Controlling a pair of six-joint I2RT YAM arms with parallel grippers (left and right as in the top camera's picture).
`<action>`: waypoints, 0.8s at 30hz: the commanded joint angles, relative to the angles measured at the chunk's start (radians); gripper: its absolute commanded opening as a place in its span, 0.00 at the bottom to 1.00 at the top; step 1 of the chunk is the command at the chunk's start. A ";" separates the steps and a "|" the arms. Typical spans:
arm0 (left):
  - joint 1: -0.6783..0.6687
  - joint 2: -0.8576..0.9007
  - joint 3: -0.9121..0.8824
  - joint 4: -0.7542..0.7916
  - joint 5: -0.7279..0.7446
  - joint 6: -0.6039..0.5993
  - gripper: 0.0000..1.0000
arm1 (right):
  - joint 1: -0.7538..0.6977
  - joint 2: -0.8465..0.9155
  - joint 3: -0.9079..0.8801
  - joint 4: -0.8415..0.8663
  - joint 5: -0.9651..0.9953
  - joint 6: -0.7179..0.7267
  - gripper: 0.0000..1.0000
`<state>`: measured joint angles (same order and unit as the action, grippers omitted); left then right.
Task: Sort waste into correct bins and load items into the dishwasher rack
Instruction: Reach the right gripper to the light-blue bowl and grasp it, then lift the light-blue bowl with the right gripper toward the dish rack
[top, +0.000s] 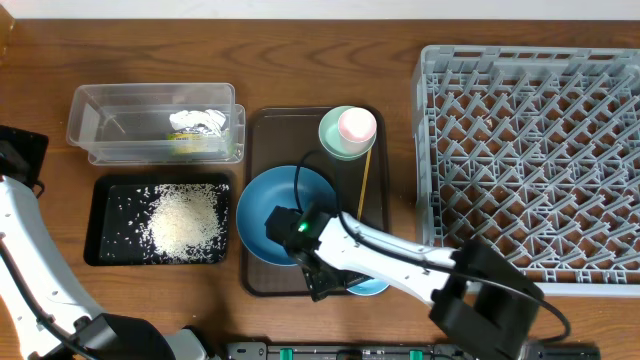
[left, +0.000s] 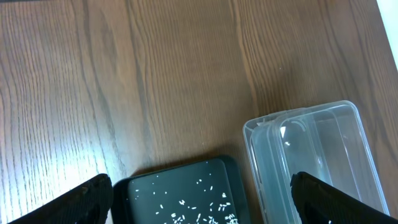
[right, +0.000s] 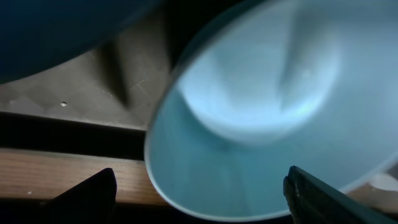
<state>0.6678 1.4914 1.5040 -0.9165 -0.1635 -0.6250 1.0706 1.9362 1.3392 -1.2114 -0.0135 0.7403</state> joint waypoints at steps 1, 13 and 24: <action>0.004 0.004 0.005 -0.003 -0.003 -0.001 0.94 | 0.038 0.002 0.000 0.020 -0.024 -0.032 0.84; 0.004 0.004 0.005 -0.003 -0.003 -0.001 0.94 | 0.077 0.002 -0.002 0.105 0.085 -0.031 0.43; 0.004 0.004 0.005 -0.003 -0.003 -0.001 0.94 | 0.069 -0.001 0.018 0.028 0.087 -0.027 0.01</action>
<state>0.6678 1.4914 1.5040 -0.9165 -0.1635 -0.6250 1.1381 1.9392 1.3407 -1.1599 0.0681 0.7113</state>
